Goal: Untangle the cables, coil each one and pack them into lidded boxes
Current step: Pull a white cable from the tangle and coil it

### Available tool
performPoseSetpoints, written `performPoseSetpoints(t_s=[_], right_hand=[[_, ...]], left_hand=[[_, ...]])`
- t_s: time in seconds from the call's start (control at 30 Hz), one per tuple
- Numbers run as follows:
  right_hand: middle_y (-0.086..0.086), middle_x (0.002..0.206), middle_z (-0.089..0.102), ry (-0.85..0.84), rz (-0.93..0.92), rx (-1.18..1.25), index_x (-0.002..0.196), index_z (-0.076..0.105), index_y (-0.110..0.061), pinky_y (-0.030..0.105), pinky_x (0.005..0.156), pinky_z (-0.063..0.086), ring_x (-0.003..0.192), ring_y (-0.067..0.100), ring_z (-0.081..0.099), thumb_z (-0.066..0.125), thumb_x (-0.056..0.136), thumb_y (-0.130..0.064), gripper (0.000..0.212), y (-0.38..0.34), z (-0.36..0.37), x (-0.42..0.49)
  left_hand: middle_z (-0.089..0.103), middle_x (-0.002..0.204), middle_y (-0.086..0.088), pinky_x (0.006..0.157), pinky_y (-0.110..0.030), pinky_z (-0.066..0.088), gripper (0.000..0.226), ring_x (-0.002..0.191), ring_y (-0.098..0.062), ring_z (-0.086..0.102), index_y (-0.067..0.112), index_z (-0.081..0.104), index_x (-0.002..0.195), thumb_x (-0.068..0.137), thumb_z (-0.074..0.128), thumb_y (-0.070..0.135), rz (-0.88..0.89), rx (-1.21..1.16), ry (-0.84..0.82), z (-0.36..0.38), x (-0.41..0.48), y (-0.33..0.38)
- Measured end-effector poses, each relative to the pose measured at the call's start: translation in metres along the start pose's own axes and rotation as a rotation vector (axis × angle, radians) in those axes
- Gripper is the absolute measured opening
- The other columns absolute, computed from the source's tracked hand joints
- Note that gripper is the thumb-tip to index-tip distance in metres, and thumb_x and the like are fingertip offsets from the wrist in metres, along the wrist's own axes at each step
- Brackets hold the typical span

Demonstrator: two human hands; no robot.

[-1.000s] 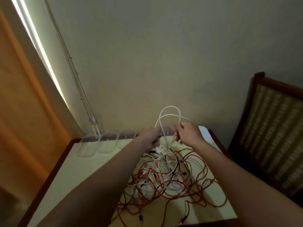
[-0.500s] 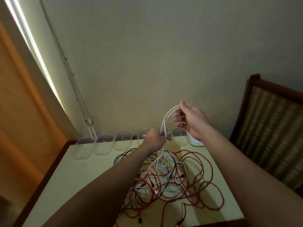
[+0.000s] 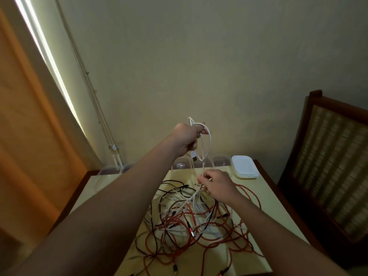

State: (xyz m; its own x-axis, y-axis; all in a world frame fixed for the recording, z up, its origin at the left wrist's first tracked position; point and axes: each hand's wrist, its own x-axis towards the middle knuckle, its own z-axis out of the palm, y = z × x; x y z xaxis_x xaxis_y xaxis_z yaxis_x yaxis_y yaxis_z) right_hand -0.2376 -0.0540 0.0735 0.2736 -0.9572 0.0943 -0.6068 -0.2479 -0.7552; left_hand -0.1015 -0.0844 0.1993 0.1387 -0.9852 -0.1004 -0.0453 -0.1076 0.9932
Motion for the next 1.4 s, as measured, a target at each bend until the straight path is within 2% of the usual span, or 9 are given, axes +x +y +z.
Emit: performPoseSetpoints(t_s=[0.23,0.37,0.43,0.5,0.67,0.8,1.03,1.13,1.4], right_hand=[[-0.004,0.070,0.073,0.134,0.006,0.043,0.075,0.070,-0.008,0.030,0.070,0.058,0.062,0.008,0.068,0.061,0.099,-0.015,0.026,-0.008,-0.020,0.010],[0.004,0.072,0.072,0.165,0.043,0.239,0.086,0.069,0.001,0.032,0.067,0.060,0.062,0.015,0.067,0.059,0.100,-0.010,0.021,-0.025,-0.040,0.013],[0.010,0.079,0.073,0.177,0.047,0.318,0.090,0.069,0.000,0.031,0.065,0.061,0.065,0.017,0.067,0.058,0.101,-0.009,0.018,-0.033,-0.050,0.015],[0.014,0.084,0.073,0.192,0.056,0.376,0.093,0.069,-0.001,0.029,0.064,0.062,0.066,0.019,0.067,0.057,0.101,-0.009,0.016,-0.042,-0.060,0.016],[0.015,0.087,0.074,0.293,0.038,0.511,0.092,0.070,-0.001,0.032,0.070,0.063,0.071,0.022,0.071,0.060,0.101,-0.013,0.018,-0.050,-0.079,0.015],[0.009,0.080,0.073,0.350,0.035,0.400,0.090,0.071,-0.012,0.037,0.066,0.059,0.069,0.023,0.069,0.057,0.102,-0.022,0.021,-0.036,-0.064,0.007],[-0.009,0.096,0.069,0.096,-0.039,-0.050,0.109,0.073,-0.022,0.027,0.079,0.051,0.085,0.008,0.063,0.065,0.095,-0.029,0.018,0.007,0.000,-0.008],[-0.012,0.094,0.071,0.091,-0.056,-0.002,0.105,0.076,-0.023,0.022,0.078,0.050,0.086,-0.002,0.063,0.064,0.096,-0.033,0.017,0.005,0.005,-0.008],[-0.001,0.084,0.073,0.190,0.102,0.314,0.094,0.072,-0.020,0.040,0.063,0.060,0.067,0.014,0.070,0.057,0.100,-0.026,0.017,-0.007,-0.012,-0.015]], left_hand=[[0.035,0.063,-0.003,0.046,-0.024,0.026,0.007,0.044,-0.013,0.029,0.005,0.058,0.082,0.076,0.059,0.002,-0.109,0.047,-0.020,-0.017,0.000,-0.043],[0.065,0.095,-0.022,0.055,-0.028,0.036,0.034,0.064,-0.020,0.044,-0.003,0.067,0.088,0.060,0.068,0.017,-0.100,0.385,-0.167,-0.019,-0.008,-0.085],[0.071,0.106,-0.016,0.063,-0.029,0.044,0.031,0.073,-0.020,0.053,0.002,0.075,0.100,0.073,0.076,0.019,-0.061,0.464,-0.242,-0.015,-0.012,-0.102],[0.074,0.097,-0.007,0.074,-0.029,0.048,0.022,0.080,-0.015,0.061,0.010,0.079,0.100,0.088,0.074,0.028,-0.007,0.515,-0.270,-0.010,-0.015,-0.115],[0.046,0.054,0.006,0.049,-0.021,0.032,0.030,0.047,-0.006,0.039,0.013,0.080,0.097,0.097,0.061,0.036,0.214,0.671,-0.177,-0.001,-0.021,-0.108],[0.044,0.048,0.006,0.043,-0.021,0.027,0.029,0.042,-0.003,0.038,0.017,0.080,0.094,0.098,0.061,0.037,0.297,0.618,-0.046,0.002,-0.017,-0.079],[0.038,0.034,0.010,0.049,-0.025,0.034,0.026,0.036,-0.006,0.034,0.018,0.080,0.093,0.096,0.063,0.037,0.295,0.274,0.040,0.003,-0.023,-0.009],[0.033,0.035,0.011,0.048,-0.025,0.028,0.026,0.045,-0.015,0.030,0.012,0.080,0.094,0.095,0.065,0.033,0.269,0.176,0.024,0.004,-0.026,0.016],[0.040,0.048,0.005,0.050,-0.026,0.025,0.025,0.048,-0.015,0.030,0.017,0.081,0.089,0.090,0.070,0.039,0.228,0.345,-0.043,-0.009,-0.033,-0.006]])
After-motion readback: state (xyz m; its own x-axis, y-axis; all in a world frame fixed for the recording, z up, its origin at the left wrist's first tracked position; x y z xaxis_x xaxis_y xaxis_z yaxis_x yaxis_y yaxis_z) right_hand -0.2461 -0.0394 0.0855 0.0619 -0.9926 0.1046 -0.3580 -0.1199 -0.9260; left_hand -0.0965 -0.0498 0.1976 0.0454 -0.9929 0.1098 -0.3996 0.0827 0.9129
